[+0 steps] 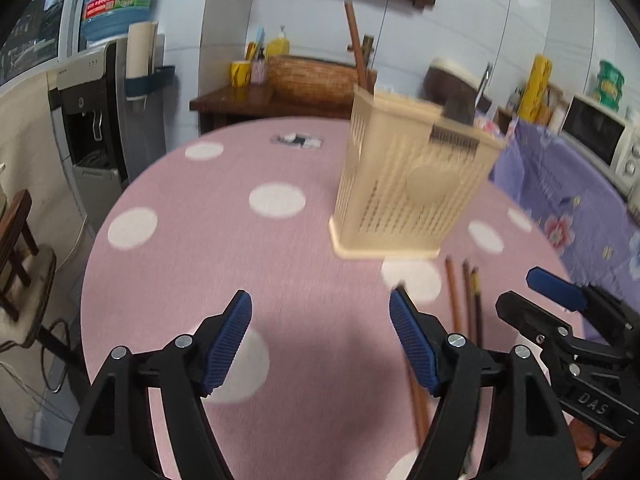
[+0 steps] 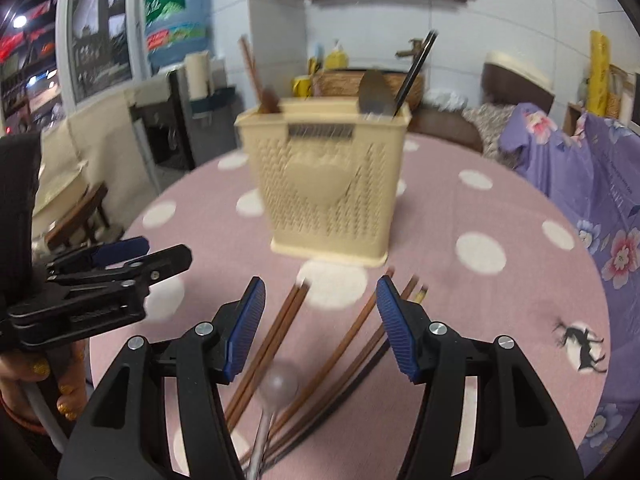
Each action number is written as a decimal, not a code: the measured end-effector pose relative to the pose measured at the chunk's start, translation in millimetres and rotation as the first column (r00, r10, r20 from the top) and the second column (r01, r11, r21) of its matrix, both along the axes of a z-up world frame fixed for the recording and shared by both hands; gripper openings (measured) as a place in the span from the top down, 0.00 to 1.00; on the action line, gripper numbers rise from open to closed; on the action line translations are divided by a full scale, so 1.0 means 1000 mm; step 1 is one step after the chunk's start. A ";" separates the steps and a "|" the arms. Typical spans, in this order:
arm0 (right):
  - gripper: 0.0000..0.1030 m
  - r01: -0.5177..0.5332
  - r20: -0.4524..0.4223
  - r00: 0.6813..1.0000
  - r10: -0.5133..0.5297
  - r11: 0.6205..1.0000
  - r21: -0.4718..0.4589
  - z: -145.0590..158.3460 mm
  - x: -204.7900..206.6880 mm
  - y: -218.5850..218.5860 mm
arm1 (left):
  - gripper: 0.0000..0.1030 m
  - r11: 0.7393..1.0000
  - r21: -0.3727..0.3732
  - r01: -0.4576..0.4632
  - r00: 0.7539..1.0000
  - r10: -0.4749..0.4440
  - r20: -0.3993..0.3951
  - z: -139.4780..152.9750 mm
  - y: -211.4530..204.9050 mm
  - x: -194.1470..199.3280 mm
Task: Organize utensils
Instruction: 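Move the left tool to the wooden chopsticks while the right tool grasps a clear plastic spoon, then close the left tool on a wooden chopstick while the right tool lifts the plastic spoon, then carry the chopstick and plastic spoon with both tools over the cream holder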
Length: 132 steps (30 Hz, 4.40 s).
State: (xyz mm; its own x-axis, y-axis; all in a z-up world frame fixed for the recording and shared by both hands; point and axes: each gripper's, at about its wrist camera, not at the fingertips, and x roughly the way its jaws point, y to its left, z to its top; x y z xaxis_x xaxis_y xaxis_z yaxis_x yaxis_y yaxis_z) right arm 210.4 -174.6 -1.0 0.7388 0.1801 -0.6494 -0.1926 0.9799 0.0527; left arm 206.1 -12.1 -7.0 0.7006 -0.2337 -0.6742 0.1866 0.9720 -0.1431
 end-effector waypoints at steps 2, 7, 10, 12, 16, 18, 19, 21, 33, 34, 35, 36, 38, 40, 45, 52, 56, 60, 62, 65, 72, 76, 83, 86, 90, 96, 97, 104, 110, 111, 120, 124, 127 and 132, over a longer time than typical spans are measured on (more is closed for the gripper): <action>0.43 -0.022 -0.042 0.999 0.021 1.000 -0.021 -0.015 -0.005 0.006 | 0.31 1.000 0.014 0.006 1.000 -0.006 -0.024 -0.012 0.002 -0.006; 0.44 -0.073 -0.111 0.991 0.070 0.997 -0.020 -0.042 -0.017 0.012 | 0.31 1.000 0.011 -0.007 0.998 0.008 -0.066 -0.025 0.014 -0.014; 0.44 -0.106 -0.133 0.986 0.101 0.994 -0.025 -0.048 -0.017 0.018 | 0.31 1.000 0.022 -0.012 0.998 0.014 -0.061 -0.025 0.017 -0.017; 0.44 -0.121 -0.137 0.984 0.115 0.992 -0.035 -0.052 -0.017 0.023 | 0.31 1.000 0.018 -0.012 0.998 0.013 -0.063 -0.026 0.017 -0.019; 0.49 -0.140 -0.152 0.979 0.133 0.989 -0.037 -0.056 -0.012 0.029 | 0.31 1.000 0.015 -0.008 0.997 0.009 -0.072 -0.029 0.016 -0.020; 0.50 -0.151 -0.162 0.976 0.142 0.988 -0.042 -0.058 -0.009 0.032 | 0.31 1.000 0.015 -0.005 0.997 0.006 -0.074 -0.029 0.016 -0.021; 0.50 -0.150 -0.167 0.976 0.141 0.988 -0.044 -0.059 -0.006 0.033 | 0.31 1.000 0.013 -0.005 0.997 0.006 -0.075 -0.029 0.016 -0.021; 0.51 -0.158 -0.167 0.975 0.148 0.986 -0.049 -0.059 -0.003 0.033 | 0.31 1.000 0.010 -0.007 0.997 0.007 -0.076 -0.029 0.017 -0.021; 0.61 -0.222 -0.198 0.959 0.201 0.971 -0.089 -0.057 0.003 0.037 | 0.31 1.000 -0.002 -0.028 0.996 0.028 -0.086 -0.030 0.025 -0.019; 0.61 -0.220 -0.201 0.959 0.201 0.973 -0.075 -0.057 0.005 0.037 | 0.31 1.000 -0.004 -0.026 0.996 0.026 -0.087 -0.030 0.024 -0.020; 0.61 -0.222 -0.213 0.955 0.207 0.974 -0.052 -0.057 0.008 0.036 | 0.31 1.000 -0.006 -0.024 0.996 0.023 -0.087 -0.029 0.024 -0.020; 0.61 -0.217 -0.221 0.954 0.205 0.976 -0.031 -0.058 0.010 0.034 | 0.31 1.000 -0.007 -0.020 0.996 0.020 -0.086 -0.029 0.023 -0.021; 0.61 -0.206 -0.229 0.954 0.196 0.978 -0.019 -0.058 0.011 0.034 | 0.31 1.000 -0.001 -0.016 0.996 0.016 -0.083 -0.028 0.022 -0.022; 0.61 -0.213 -0.234 0.951 0.202 0.977 -0.019 -0.058 0.009 0.034 | 0.31 1.000 0.000 -0.015 0.997 0.014 -0.082 -0.027 0.022 -0.023; 0.60 -0.184 -0.243 0.950 0.194 0.981 0.062 -0.061 0.012 0.023 | 0.31 1.000 -0.016 -0.014 0.995 0.013 -0.097 -0.030 0.023 -0.020; 0.64 -0.194 -0.247 0.948 0.201 0.980 0.052 -0.060 0.011 0.026 | 0.31 1.000 -0.014 -0.007 0.995 0.005 -0.100 -0.029 0.019 -0.020; 0.64 -0.165 -0.231 0.956 0.182 0.982 0.091 -0.058 0.009 0.021 | 0.31 1.000 -0.014 0.005 0.994 -0.007 -0.106 -0.029 0.015 -0.020; 0.64 -0.110 -0.166 0.978 0.130 0.986 0.125 -0.041 0.000 0.008 | 0.34 0.999 -0.007 0.035 0.993 -0.035 -0.113 -0.030 0.006 -0.019; 0.64 -0.060 -0.131 0.988 0.078 0.989 0.135 -0.031 -0.004 -0.002 | 0.40 0.998 -0.017 0.065 0.990 -0.066 -0.124 -0.030 -0.002 -0.017; 0.64 0.011 -0.084 0.996 -0.001 0.993 0.120 -0.019 -0.010 -0.015 | 0.54 0.993 -0.039 0.116 0.981 -0.120 -0.155 -0.031 -0.017 -0.011; 0.64 0.078 -0.046 0.996 -0.073 0.990 0.115 -0.011 -0.017 -0.030 | 0.78 0.979 -0.029 0.202 0.957 -0.203 -0.206 -0.038 -0.054 0.002; 0.64 0.086 -0.036 0.996 -0.083 0.989 0.117 -0.009 -0.020 -0.034 | 0.80 0.978 -0.017 0.208 0.952 -0.206 -0.225 -0.043 -0.063 0.010; 0.64 0.098 -0.028 0.995 -0.095 0.988 0.123 -0.006 -0.022 -0.036 | 0.89 0.978 0.051 0.200 0.957 -0.184 -0.224 -0.044 -0.076 0.022; 0.64 0.110 -0.027 0.994 -0.107 0.985 0.130 -0.006 -0.023 -0.037 | 0.90 0.977 0.089 0.194 0.961 -0.170 -0.218 -0.044 -0.083 0.029; 0.64 0.133 -0.020 0.991 -0.132 0.984 0.121 -0.005 -0.024 -0.040 | 0.91 0.975 0.128 0.184 0.966 -0.155 -0.206 -0.044 -0.091 0.039; 0.64 0.157 -0.023 0.988 -0.155 0.979 0.131 -0.005 -0.024 -0.047 | 0.92 0.973 0.154 0.170 0.973 -0.141 -0.182 -0.044 -0.096 0.042; 0.64 0.160 -0.023 0.987 -0.158 0.978 0.132 -0.005 -0.024 -0.048 | 0.92 0.974 0.153 0.167 0.974 -0.139 -0.180 -0.044 -0.096 0.042; 0.64 0.158 -0.028 0.988 -0.155 0.972 0.174 0.000 -0.024 -0.055 | 0.92 0.987 0.076 0.145 0.980 -0.132 -0.150 -0.027 -0.080 0.038; 0.64 0.144 -0.012 0.989 -0.145 0.964 0.222 0.018 -0.028 -0.063 | 0.92 0.993 -0.002 0.119 0.993 -0.119 -0.023 0.022 -0.054 0.021; 0.64 0.142 -0.006 0.989 -0.144 0.964 0.223 0.022 -0.029 -0.063 | 0.92 0.994 -0.013 0.111 0.994 -0.111 0.001 0.032 -0.048 0.017; 0.64 0.099 0.027 0.994 -0.108 0.967 0.233 0.052 -0.035 -0.061 | 0.93 0.994 -0.080 0.076 0.984 -0.061 0.167 0.087 -0.022 -0.004; 0.64 0.090 0.033 0.995 -0.099 0.973 0.214 0.057 -0.033 -0.055 | 0.93 0.994 -0.090 0.070 0.983 -0.054 0.177 0.090 -0.020 -0.003; 0.64 0.081 0.042 0.995 -0.091 0.975 0.206 0.062 -0.031 -0.052 | 0.93 0.993 -0.098 0.067 0.982 -0.048 0.184 0.094 -0.017 -0.002; 0.64 0.074 0.070 0.994 -0.089 0.978 0.197 0.074 -0.025 -0.052 | 0.93 0.990 -0.113 0.079 0.977 -0.054 0.207 0.106 -0.014 -0.003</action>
